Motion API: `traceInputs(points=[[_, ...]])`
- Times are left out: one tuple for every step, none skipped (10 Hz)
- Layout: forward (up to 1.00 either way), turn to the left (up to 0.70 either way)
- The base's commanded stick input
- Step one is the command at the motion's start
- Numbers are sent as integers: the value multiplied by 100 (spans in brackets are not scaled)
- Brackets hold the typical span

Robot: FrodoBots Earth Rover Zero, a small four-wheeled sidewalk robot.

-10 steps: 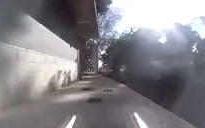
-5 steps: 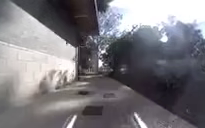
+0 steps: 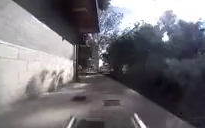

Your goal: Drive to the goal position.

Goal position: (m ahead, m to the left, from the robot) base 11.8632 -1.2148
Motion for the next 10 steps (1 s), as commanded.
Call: traceInputs(points=[[100, 0], [100, 0], [100, 0], [100, 0], [100, 0], [100, 0], [100, 0], [100, 0], [100, 0], [100, 0]])
